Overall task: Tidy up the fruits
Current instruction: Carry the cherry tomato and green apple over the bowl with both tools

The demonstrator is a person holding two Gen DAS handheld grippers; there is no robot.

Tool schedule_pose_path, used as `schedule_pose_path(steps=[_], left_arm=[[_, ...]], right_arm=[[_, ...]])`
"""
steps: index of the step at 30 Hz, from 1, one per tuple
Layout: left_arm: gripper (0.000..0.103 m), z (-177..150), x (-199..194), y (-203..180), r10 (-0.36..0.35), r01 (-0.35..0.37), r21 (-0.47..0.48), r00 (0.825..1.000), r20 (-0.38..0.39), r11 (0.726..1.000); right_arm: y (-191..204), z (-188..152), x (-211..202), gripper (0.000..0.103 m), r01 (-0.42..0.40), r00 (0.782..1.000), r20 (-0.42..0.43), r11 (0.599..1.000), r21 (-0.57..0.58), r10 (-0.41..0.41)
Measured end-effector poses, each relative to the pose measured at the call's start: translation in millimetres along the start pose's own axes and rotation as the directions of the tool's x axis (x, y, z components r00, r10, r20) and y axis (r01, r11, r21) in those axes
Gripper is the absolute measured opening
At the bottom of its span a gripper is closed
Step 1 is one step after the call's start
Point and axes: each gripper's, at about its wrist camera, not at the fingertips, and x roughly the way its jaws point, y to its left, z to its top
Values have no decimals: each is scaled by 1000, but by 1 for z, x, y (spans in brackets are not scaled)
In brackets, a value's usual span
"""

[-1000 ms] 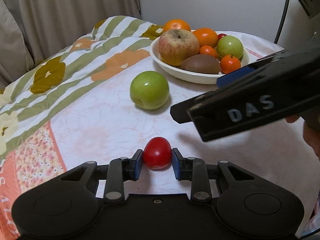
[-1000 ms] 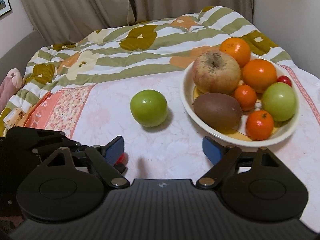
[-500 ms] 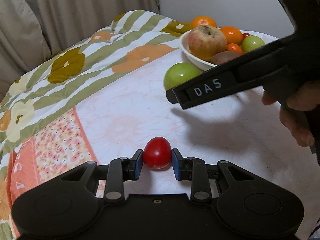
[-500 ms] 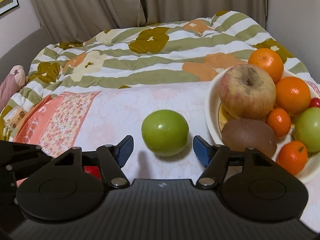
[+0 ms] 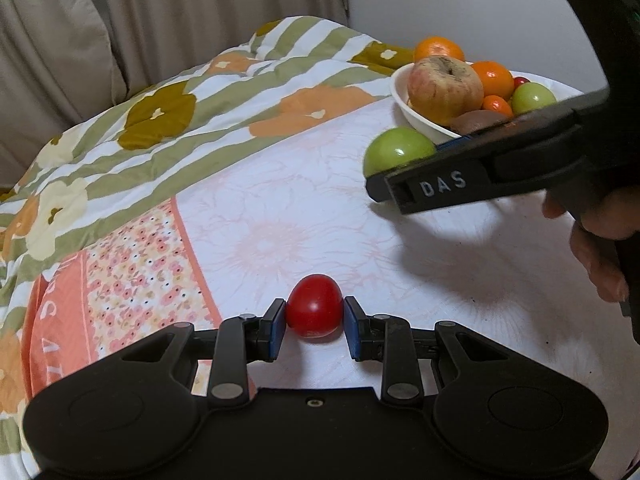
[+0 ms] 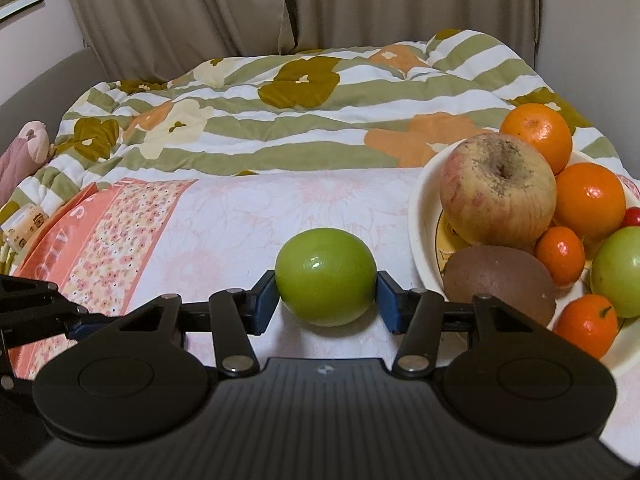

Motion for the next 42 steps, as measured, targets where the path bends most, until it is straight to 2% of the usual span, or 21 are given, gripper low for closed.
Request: schedule_pose_path(steps=[10,20,30,42], left_arm=[[34,9,-21,-7,38,-37,-40,999,25,998],[34,34,-60,-34,84,-79,-80,995,57,994],[34,79,-80,-81,102,-87,-140,990,102,986],[34,132,-35,-143,79,-62,-144,990,115,988]], right_arm=[[-3,-5,-31,65,-17,1000,4,1000,-16,17],[-26,-1,-96,65,-35,998,42,999,-26,36],[-91,15,-153,65,-17,996,84,999,-33,19],[-182,26,-157,65,5,997,81,999,-46,-1]])
